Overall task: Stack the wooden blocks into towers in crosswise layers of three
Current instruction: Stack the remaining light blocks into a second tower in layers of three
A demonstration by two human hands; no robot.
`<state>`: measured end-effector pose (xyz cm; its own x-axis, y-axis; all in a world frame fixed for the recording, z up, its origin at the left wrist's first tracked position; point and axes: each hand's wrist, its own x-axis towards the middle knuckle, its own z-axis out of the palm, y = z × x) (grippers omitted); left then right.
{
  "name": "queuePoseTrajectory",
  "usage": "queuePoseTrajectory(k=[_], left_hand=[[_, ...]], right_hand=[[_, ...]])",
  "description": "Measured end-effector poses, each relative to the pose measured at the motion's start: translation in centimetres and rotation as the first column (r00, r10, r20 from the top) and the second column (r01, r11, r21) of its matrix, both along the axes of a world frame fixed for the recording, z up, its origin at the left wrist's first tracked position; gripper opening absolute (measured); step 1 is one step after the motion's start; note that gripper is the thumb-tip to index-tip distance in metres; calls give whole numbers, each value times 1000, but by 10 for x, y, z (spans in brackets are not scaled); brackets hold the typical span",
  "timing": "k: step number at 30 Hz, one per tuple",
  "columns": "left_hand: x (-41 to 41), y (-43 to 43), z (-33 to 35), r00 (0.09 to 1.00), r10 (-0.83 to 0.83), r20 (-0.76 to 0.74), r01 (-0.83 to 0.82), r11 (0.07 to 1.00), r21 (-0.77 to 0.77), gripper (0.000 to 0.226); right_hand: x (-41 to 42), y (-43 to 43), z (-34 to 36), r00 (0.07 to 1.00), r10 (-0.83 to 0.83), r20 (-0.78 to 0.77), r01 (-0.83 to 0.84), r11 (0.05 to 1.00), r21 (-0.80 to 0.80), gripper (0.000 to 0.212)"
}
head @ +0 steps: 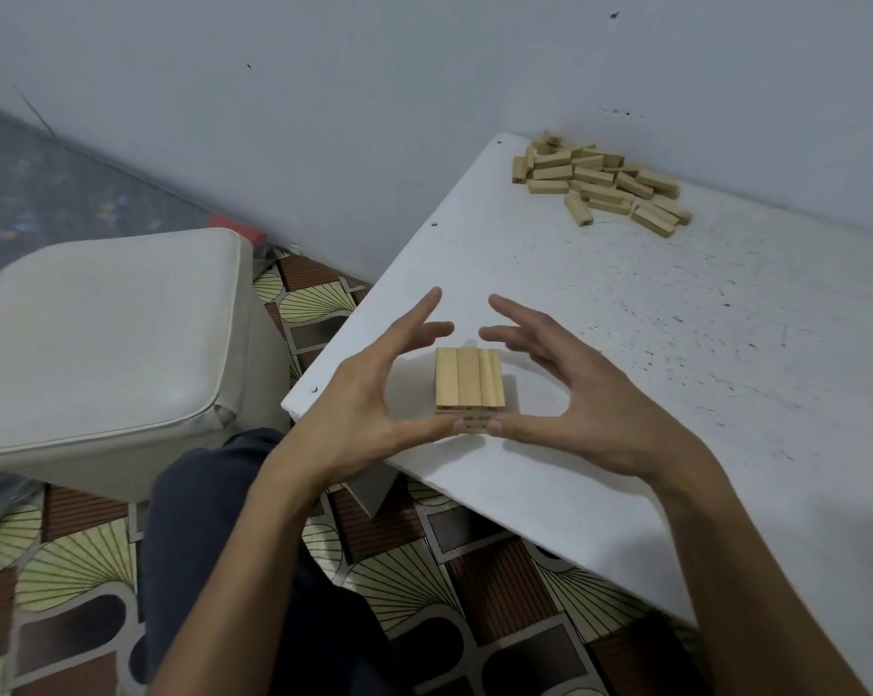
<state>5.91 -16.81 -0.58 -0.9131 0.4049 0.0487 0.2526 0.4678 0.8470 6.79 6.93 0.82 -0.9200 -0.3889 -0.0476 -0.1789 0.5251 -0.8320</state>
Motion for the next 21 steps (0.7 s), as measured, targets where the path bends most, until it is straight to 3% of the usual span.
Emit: queuePoseTrajectory(k=[13, 21], left_hand=[[-2, 3, -5, 1000, -1, 9, 1, 1000, 17, 102], [-2, -3, -10, 1000, -25, 13, 25, 999, 32, 102]], right_hand=[[-3, -4, -2, 1000, -4, -1, 4, 1000, -5, 87], [-2, -1, -10, 999, -32, 12, 33, 994, -103, 86]])
